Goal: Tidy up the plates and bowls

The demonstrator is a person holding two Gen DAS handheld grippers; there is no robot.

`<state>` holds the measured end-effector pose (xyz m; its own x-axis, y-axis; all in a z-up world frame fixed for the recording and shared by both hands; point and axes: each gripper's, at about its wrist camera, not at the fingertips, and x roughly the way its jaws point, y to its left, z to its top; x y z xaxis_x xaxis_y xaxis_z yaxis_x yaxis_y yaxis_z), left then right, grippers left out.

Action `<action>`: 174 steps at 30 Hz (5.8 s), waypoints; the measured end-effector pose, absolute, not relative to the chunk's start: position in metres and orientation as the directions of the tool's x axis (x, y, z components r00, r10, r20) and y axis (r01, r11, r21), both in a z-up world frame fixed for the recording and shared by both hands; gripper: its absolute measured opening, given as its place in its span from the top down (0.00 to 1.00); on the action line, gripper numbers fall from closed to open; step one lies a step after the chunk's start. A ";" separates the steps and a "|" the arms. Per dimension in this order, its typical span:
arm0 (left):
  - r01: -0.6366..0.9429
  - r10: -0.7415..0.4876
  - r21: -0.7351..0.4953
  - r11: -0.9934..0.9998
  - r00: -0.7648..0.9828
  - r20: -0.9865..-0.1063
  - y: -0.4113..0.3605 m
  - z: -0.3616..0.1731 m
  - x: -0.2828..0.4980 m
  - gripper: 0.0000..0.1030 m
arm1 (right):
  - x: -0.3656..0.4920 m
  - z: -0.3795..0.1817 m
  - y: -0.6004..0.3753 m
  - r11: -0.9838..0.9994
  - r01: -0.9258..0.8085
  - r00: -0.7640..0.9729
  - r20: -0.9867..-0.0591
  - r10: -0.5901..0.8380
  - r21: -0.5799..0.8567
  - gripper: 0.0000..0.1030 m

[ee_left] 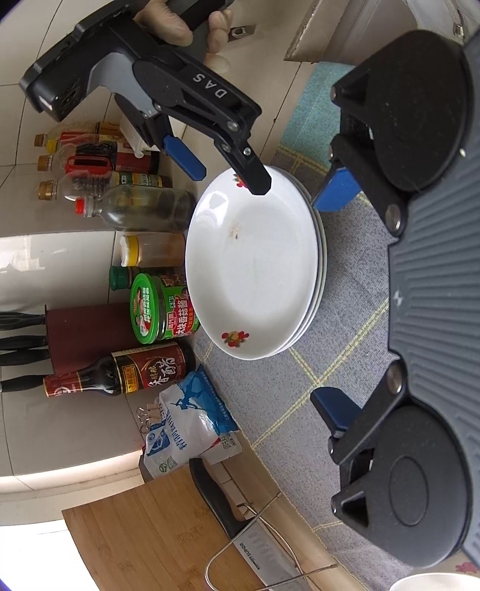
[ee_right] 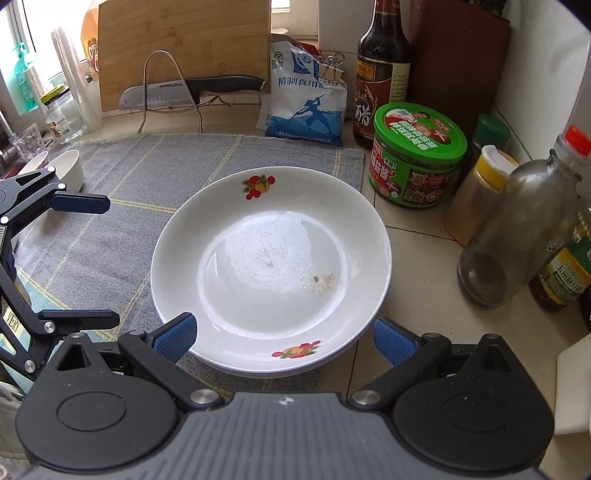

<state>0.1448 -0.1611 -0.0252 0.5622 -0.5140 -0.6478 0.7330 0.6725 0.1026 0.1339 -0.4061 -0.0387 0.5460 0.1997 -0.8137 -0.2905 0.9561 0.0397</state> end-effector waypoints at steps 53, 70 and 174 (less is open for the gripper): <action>0.447 -0.291 0.079 0.891 0.696 -0.656 0.088 -0.004 0.083 0.01 | 0.062 -0.051 -0.109 0.848 -0.512 0.662 -0.692 0.289 -0.136 0.00; 0.340 -0.139 0.130 0.931 0.662 -0.737 0.179 -0.022 0.122 0.02 | 0.057 -0.068 0.003 0.659 -0.746 0.546 -0.653 0.525 -0.094 0.00; 0.714 -0.514 -0.034 0.700 0.470 -0.718 0.026 -0.028 0.148 0.09 | 0.043 -0.049 -0.118 0.830 -0.547 0.648 -0.681 0.339 -0.107 0.00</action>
